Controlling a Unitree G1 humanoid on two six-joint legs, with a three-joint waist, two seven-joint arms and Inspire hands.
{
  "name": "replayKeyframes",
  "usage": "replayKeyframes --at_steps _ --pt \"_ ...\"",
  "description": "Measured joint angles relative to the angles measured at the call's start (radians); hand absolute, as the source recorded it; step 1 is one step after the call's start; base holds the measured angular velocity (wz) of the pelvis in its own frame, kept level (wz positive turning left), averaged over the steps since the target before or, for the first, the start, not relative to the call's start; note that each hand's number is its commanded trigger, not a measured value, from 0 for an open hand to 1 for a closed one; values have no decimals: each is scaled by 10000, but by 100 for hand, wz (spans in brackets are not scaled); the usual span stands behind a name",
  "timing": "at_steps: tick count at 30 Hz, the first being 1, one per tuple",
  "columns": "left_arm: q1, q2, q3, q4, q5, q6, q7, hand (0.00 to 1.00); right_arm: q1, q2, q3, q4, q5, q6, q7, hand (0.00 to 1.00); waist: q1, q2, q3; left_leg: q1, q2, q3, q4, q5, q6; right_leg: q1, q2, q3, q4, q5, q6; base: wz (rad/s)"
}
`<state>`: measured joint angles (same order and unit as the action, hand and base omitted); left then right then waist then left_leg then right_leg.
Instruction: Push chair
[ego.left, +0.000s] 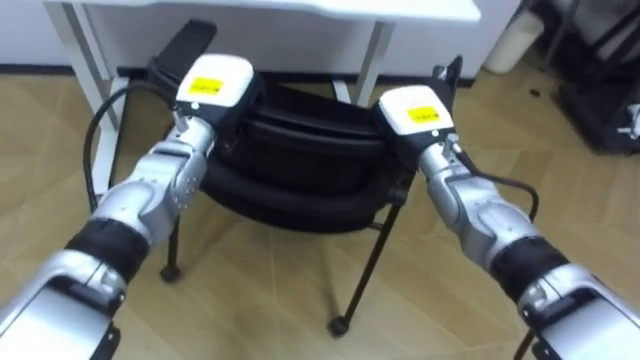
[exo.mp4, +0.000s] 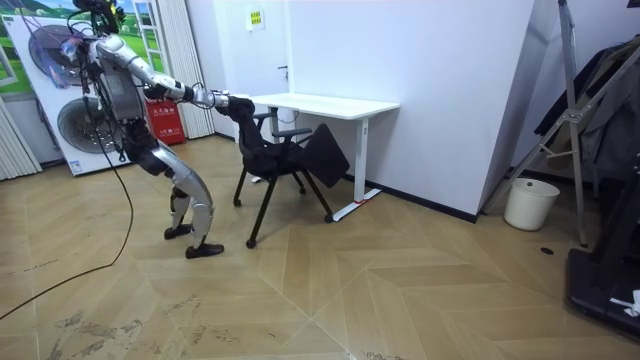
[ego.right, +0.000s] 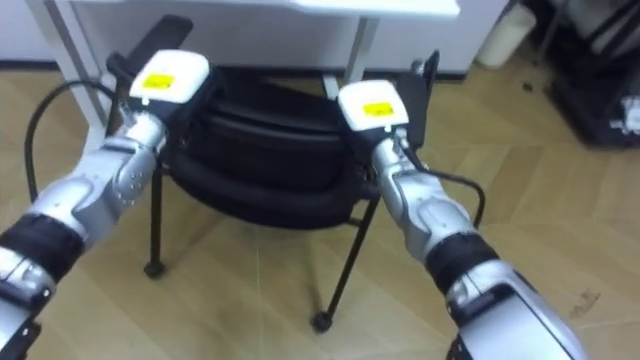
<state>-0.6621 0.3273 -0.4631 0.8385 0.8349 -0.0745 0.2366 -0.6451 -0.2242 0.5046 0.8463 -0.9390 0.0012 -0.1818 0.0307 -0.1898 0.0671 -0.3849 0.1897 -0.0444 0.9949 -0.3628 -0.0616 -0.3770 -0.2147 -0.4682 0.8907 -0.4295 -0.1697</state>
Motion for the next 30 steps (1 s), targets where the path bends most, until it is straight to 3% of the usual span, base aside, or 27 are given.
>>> replayKeyframes --at_steps 1,2,3,4,5,6,7,8,9,10,11,12,13,14,15,16,17,18,19,21,24,26,27,28,30 --pt "223 -61 -53 -72 1 61 151 100 40 104 84 224 -133 18 75 100 1 210 -113 -44 182 299 895 77 32 609 -142 -841 -412 43 253 -20" --pt "372 -117 -56 -106 1 127 261 100 57 117 230 249 -128 38 67 100 5 477 -124 -36 351 433 996 227 84 880 -101 -1311 -637 113 627 -3" --pt "444 -234 80 -34 22 162 300 100 46 49 334 124 -109 33 84 100 -137 823 -99 40 647 765 302 460 131 943 183 -705 -100 297 1259 59" --pt "213 -255 90 83 191 146 256 100 48 131 303 15 -31 236 52 100 -299 413 -92 52 343 752 -77 226 -209 643 404 198 99 -176 895 81" --pt "146 -297 102 114 320 163 220 100 58 157 243 17 -25 323 78 100 -363 245 -123 74 261 847 -286 146 -185 587 283 80 166 -255 776 89" --pt "108 -348 55 68 408 241 194 100 66 139 195 47 9 360 136 100 -358 50 -131 233 234 931 -799 32 -146 665 24 -431 35 -359 764 47" --pt "231 -348 -44 -81 414 316 295 100 132 132 190 78 33 326 120 100 -223 81 -122 382 344 987 -1357 28 -88 978 -19 -1098 -418 -267 1145 21" --pt "288 -362 -108 -150 417 396 338 100 165 140 218 105 9 321 97 100 -146 320 -91 405 580 996 -1738 19 -117 1084 173 -1199 -449 -209 1677 7" --pt "222 -320 -67 -52 459 351 342 100 175 164 246 103 31 311 13 100 -159 293 -71 355 506 712 -1839 151 -466 1145 282 -187 58 -217 1781 40" --pt "42 -322 -33 140 459 243 271 100 147 190 215 60 55 359 -4 100 -314 3 -74 239 51 489 -1703 175 -510 1109 327 312 220 -799 1351 55" --pt "47 -360 -37 165 449 244 221 100 163 186 222 60 57 375 24 100 -335 -6 -80 235 -42 419 -1693 167 -522 1111 250 247 250 -830 1051 50" --pt "105 -406 -37 33 424 313 221 100 176 120 235 56 37 348 81 100 -257 -16 -103 184 -61 384 -1816 194 -464 1169 183 -4 101 -881 957 17" --pt "280 -410 -51 -368 450 529 282 100 179 69 233 56 21 314 33 100 -194 28 -99 -223 -102 391 -1991 391 -324 1281 106 -578 -314 -867 897 4" --pt "355 -388 -46 -592 507 641 311 100 178 72 225 55 -37 313 -40 100 -142 83 -91 -448 -113 420 -2095 557 -228 1359 103 -901 -580 -811 887 -18" --pt "495 -350 3 -911 573 838 325 100 153 83 208 40 -148 306 -168 100 108 131 -111 -706 -158 656 -2608 954 -105 1501 44 -1474 -962 -641 956 -48" --pt "643 -339 131 -1046 624 890 331 100 148 126 215 40 -249 308 -267 100 401 258 -134 -763 -398 672 -3192 1518 28 1670 -70 -1960 -1141 -562 1045 -61" --pt "755 -333 213 -1126 634 904 331 100 150 151 214 41 -319 312 -277 100 528 308 -165 -745 -553 505 -3390 1786 52 1767 -149 -2210 -1184 -550 1065 -49" --pt "932 -292 314 -1261 637 919 342 100 151 237 238 39 -413 311 -303 100 611 411 -223 -726 -829 49 -3703 2192 12 1953 -212 -2660 -1284 -467 1204 -5" --pt "956 -280 342 -1341 636 932 341 100 145 225 230 9 -410 312 -395 100 591 347 -207 -703 -1109 -299 -3952 2381 -17 1997 -296 -2856 -1297 -463 1219 20" --pt "941 -334 323 -1425 632 1039 342 100 113 166 236 5 -398 333 -500 100 583 276 -207 -690 -1343 -486 -4156 2394 -42 2011 -463 -3054 -1269 -537 1201 34" --pt "1043 -420 279 -1539 604 1197 353 100 29 -14 639 65 -116 384 -594 100 738 216 -131 -521 -1542 -243 -4387 2423 -78 2284 -629 -3287 -1276 -691 1212 15" --pt "1105 -434 266 -1606 605 1189 360 100 29 -129 818 56 74 346 -616 8 994 145 -97 -434 -1546 -64 -4399 2468 -57 2388 -635 -3282 -1282 -790 1325 -3" --pt "1126 -404 231 -1758 611 1221 359 11 25 -171 852 51 203 332 -678 0 1127 74 -70 -434 -1594 98 -4401 2474 -51 2421 -645 -3307 -1313 -830 1350 7" --pt "1151 -354 176 -1916 617 1311 359 0 24 -172 852 49 263 332 -738 0 1158 18 -56 -439 -1681 185 -4421 2489 -17 2504 -641 -3426 -1417 -835 1359 14" --pt "1151 -334 112 -2031 618 1411 323 0 19 -161 852 49 411 378 -710 0 1172 -50 -104 -436 -1804 371 -4432 2538 91 2587 -630 -3491 -1550 -842 1380 25"
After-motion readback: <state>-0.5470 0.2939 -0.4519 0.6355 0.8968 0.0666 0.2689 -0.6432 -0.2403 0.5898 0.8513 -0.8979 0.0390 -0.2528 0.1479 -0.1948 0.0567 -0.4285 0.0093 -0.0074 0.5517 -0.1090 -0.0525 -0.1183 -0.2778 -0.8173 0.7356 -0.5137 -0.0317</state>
